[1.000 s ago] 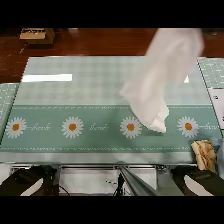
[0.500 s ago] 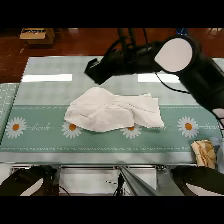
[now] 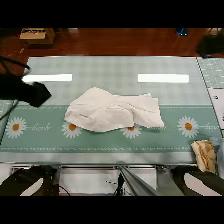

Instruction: Fold the shirts.

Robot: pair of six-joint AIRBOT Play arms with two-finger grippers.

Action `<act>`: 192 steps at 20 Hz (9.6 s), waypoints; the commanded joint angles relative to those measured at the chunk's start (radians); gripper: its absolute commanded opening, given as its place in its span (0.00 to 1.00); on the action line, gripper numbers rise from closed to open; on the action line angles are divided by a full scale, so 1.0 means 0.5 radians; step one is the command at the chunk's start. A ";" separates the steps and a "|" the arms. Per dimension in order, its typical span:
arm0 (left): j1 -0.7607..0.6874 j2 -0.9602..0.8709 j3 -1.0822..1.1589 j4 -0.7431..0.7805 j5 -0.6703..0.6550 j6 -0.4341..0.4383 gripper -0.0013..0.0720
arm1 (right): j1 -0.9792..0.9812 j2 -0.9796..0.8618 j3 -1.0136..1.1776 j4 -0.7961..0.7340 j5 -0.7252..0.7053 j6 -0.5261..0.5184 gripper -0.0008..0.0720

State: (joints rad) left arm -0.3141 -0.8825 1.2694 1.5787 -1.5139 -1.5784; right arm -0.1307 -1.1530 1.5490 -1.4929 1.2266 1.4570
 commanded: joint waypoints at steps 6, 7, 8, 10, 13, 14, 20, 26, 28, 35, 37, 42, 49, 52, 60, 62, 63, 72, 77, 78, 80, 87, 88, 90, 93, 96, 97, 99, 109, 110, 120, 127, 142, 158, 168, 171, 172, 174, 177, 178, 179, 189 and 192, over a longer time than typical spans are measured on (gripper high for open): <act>1.025 -0.255 -0.816 -0.848 0.499 0.453 0.86 | -0.705 -0.017 -0.603 0.642 0.002 -0.223 0.74; 1.125 -0.333 -0.818 -0.967 0.498 0.539 0.87 | -0.705 -0.028 -0.667 0.675 0.002 -0.251 0.74; 1.209 -0.418 -0.817 -1.043 0.499 0.588 1.00 | -0.705 -0.040 -0.717 0.698 0.006 -0.280 0.74; 1.283 -0.583 -0.817 -1.147 0.463 0.764 1.00 | -0.705 -0.061 -0.790 0.725 0.019 -0.343 0.74; 1.283 -0.828 -0.817 -1.347 0.388 1.036 1.00 | -0.705 -0.061 -0.830 0.720 0.024 -0.377 0.74; 1.282 -0.899 -0.816 -1.351 0.391 1.089 1.00 | -0.705 -0.061 -0.830 0.735 0.031 -0.378 0.74; 1.260 -1.192 -0.816 -1.350 0.405 1.295 1.00 | -0.705 -0.061 -0.830 0.785 0.114 -0.440 0.74; 1.032 -1.333 -0.812 -1.352 0.453 1.366 1.00 | -0.705 -0.061 -0.829 0.790 0.122 -0.405 0.74; 0.921 -1.371 -0.806 -1.357 0.466 1.367 0.89 | -0.705 -0.061 -0.829 0.790 0.127 -0.378 0.74; 0.866 -1.372 -0.806 -1.366 0.440 1.315 0.06 | -0.772 -0.145 -0.958 0.594 0.246 -0.349 0.67; 0.866 -1.351 -0.806 -1.370 0.439 1.299 0.06 | -0.798 -0.209 -1.143 0.935 0.225 -0.481 0.77; 0.866 -1.305 -0.806 -1.455 0.420 1.299 0.06 | -0.683 -0.411 -1.526 1.305 0.053 -0.689 0.82; 0.866 -1.291 -0.806 -1.566 0.349 1.283 0.06 | -0.386 -0.518 -1.719 1.389 -0.061 -0.757 0.80; 0.866 -1.258 -0.766 -1.688 0.349 1.285 0.05 | -0.164 -0.518 -1.719 1.486 -0.130 -0.755 0.38; 0.907 -0.974 -0.093 -1.724 0.323 1.251 0.05 | -0.279 -0.284 -1.277 1.975 0.391 -0.908 0.04; 0.992 -0.837 0.185 -1.724 0.352 1.168 0.05 | -0.439 -0.060 -1.007 2.064 0.370 -0.855 0.04; 1.046 -0.761 0.333 -1.724 0.369 1.115 0.05 | -0.516 0.056 -0.863 2.062 0.315 -0.783 0.04; 1.164 -0.092 1.054 -1.714 0.690 0.909 0.05 | -0.628 0.570 -0.078 2.061 -0.007 -0.291 0.04; 1.164 0.212 1.054 -1.448 0.630 0.774 0.05 | -0.628 0.620 0.153 1.917 0.134 -0.114 0.04; 1.164 0.267 1.054 -1.338 0.554 0.699 0.05 | -0.629 0.634 0.180 1.889 0.227 -0.089 0.04; 1.164 0.361 1.054 -1.160 0.313 0.544 0.05 | -0.629 0.700 0.203 1.717 0.433 -0.057 0.04; 1.164 0.493 0.848 -1.123 -0.655 0.217 0.05 | -0.500 0.951 0.109 0.686 1.257 0.117 0.04; 1.164 0.539 0.704 -1.130 -0.655 0.213 0.05 | -0.426 0.964 0.028 0.649 1.259 0.124 0.04; 1.164 0.620 0.340 -1.161 -0.653 0.214 0.05 | -0.281 0.970 -0.224 0.629 1.257 0.145 0.04; 1.163 0.684 -0.323 -1.172 -0.431 0.262 0.05 | -0.095 0.838 -0.706 0.473 1.137 0.134 0.04; 1.163 0.580 -0.867 -1.313 -0.014 0.367 0.05 | -0.045 0.523 -0.926 0.462 0.725 0.124 0.04; 1.164 0.507 -0.974 -1.377 0.120 0.400 0.05 | -0.045 0.382 -0.927 0.488 0.632 0.124 0.04; 1.163 0.303 -1.094 -1.468 0.422 0.473 0.05 | -0.045 0.095 -0.927 0.599 0.433 0.123 0.04; 0.870 -0.822 -1.096 -2.127 1.368 1.144 0.06 | -0.044 -0.623 -0.927 1.081 -0.393 0.016 0.04; 0.860 -0.870 -1.096 -2.126 1.350 1.144 0.06 | -0.045 -0.630 -0.927 1.066 -0.388 -0.044 0.06; 1.798 -0.741 -0.584 -1.580 0.097 1.048 0.68 | -0.562 -0.290 -0.452 0.463 0.182 -0.220 0.58; 1.820 -0.742 -1.291 -1.450 0.185 1.145 0.76 | -0.743 -0.300 -0.592 0.477 0.294 -0.227 0.68; 0.958 -1.073 -1.389 -1.765 0.767 1.143 0.38 | -0.745 -0.300 -0.722 0.526 0.355 -0.340 0.69; 0.968 -1.073 -1.388 -1.767 0.543 1.151 0.06 | -0.951 -0.306 -1.684 1.337 -0.227 -0.576 0.68; 0.968 -1.073 -1.376 -1.767 0.543 1.151 0.06 | -0.322 -0.575 -1.704 1.592 -0.684 -0.493 0.17; 0.968 -1.069 -1.283 -1.779 0.504 1.151 0.05 | -0.343 -0.562 -1.628 1.650 -0.623 -0.541 0.04; 0.968 -1.059 -1.224 -1.791 0.470 1.151 0.05 | -0.375 -0.533 -1.566 1.650 -0.522 -0.611 0.04; 0.968 -0.993 -1.038 -1.800 0.390 1.151 0.05 | -0.449 -0.426 -1.402 1.650 -0.304 -0.758 0.04; 0.968 -0.801 -0.579 -1.807 0.291 1.141 0.05 | -0.546 -0.185 -1.079 1.651 -0.127 -0.799 0.04; 0.968 -0.729 -0.385 -1.815 0.263 1.121 0.05 | -0.558 -0.082 -0.950 1.653 -0.115 -0.786 0.04; 0.967 -0.661 -0.198 -1.815 0.257 1.066 0.05 | -0.558 0.015 -0.827 1.652 -0.117 -0.772 0.04; 0.968 -0.111 1.485 -1.756 0.612 0.697 0.05 | -0.555 0.792 0.149 1.656 -0.426 -0.351 0.04; 0.968 0.073 1.630 -1.481 0.652 0.555 0.05 | -0.555 0.861 0.455 1.463 -0.393 -0.167 0.04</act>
State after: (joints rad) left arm 0.1699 -0.9241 1.9789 0.7273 -1.2396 -1.2236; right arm -0.4080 -0.7708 1.6440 -0.6849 1.0340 1.2823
